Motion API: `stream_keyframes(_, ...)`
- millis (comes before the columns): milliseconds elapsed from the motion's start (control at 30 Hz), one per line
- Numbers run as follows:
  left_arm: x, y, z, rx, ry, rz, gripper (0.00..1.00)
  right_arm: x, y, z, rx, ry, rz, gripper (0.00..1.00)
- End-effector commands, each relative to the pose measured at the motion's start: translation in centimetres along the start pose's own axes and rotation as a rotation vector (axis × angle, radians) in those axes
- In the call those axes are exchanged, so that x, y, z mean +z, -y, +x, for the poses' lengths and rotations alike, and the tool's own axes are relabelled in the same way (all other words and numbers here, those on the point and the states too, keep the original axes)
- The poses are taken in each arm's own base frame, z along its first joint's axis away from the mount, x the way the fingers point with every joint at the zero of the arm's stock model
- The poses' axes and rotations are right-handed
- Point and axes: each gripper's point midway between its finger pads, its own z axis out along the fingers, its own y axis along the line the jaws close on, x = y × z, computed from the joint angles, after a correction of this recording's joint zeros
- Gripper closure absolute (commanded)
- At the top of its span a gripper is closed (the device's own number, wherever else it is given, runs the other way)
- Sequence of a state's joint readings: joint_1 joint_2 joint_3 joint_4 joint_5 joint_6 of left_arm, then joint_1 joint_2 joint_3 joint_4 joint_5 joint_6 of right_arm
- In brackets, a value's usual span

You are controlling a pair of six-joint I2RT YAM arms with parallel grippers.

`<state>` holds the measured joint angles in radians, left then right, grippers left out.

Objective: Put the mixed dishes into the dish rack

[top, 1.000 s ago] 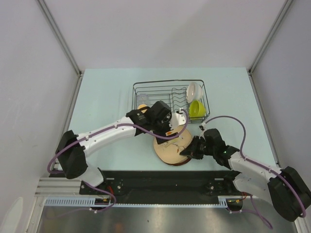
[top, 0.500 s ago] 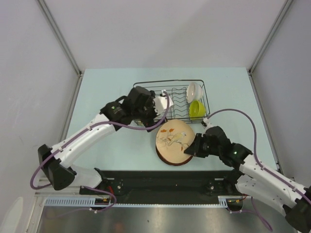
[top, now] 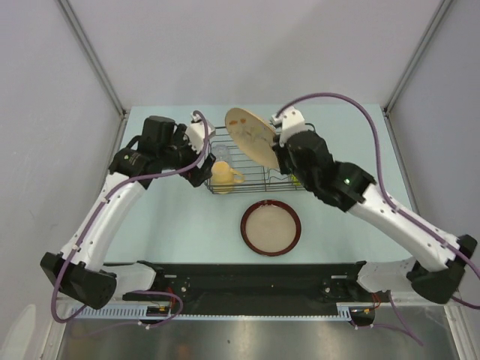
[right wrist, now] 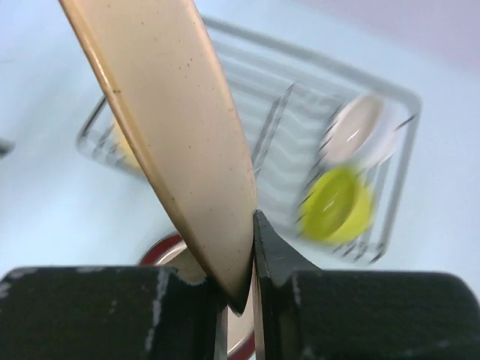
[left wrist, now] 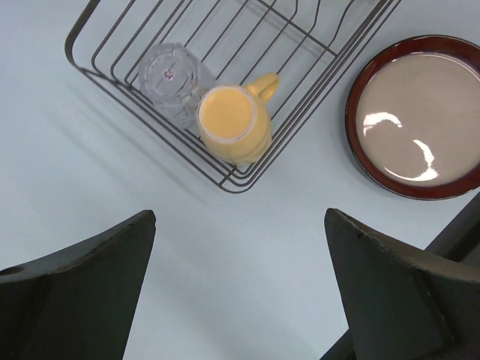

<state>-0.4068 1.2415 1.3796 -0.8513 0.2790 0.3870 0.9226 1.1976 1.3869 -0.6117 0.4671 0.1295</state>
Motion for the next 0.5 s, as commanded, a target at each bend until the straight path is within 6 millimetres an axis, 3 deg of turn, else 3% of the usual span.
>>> stream_keyframes(0, -0.8, 0.2, 1.2, -0.088, 0.023, 0.055, 0.0, 1.8, 5.2, -12.6, -0.209, 0.339, 0.253, 1.0)
stream_keyframes(133, -0.2, -0.7, 2.3, -0.154, 0.021, 0.071, 0.0, 3.9, 6.5, -15.1, -0.472, 0.414, 0.371, 1.0)
stream_keyframes(267, 1.2, -0.9, 3.2, -0.205, -0.002, 0.098, 0.0, 7.6, 8.0, -13.3, -0.651, 0.339, 0.435, 1.0)
stream_keyframes(333, 1.7, -0.9, 3.3, -0.217, -0.003, 0.104, 0.0, 8.2, 9.5, -12.5, -0.695, 0.323, 0.438, 1.0)
stream_keyframes(367, 1.9, -1.0, 3.4, -0.22, -0.007, 0.105, 0.0, 9.2, 9.4, -11.0, -0.76, 0.305, 0.403, 1.0)
stream_keyframes(467, 2.6, -1.2, 3.7, -0.241, -0.027, 0.107, 0.0, 9.4, 10.7, -10.0, -0.817, 0.318, 0.402, 1.0)
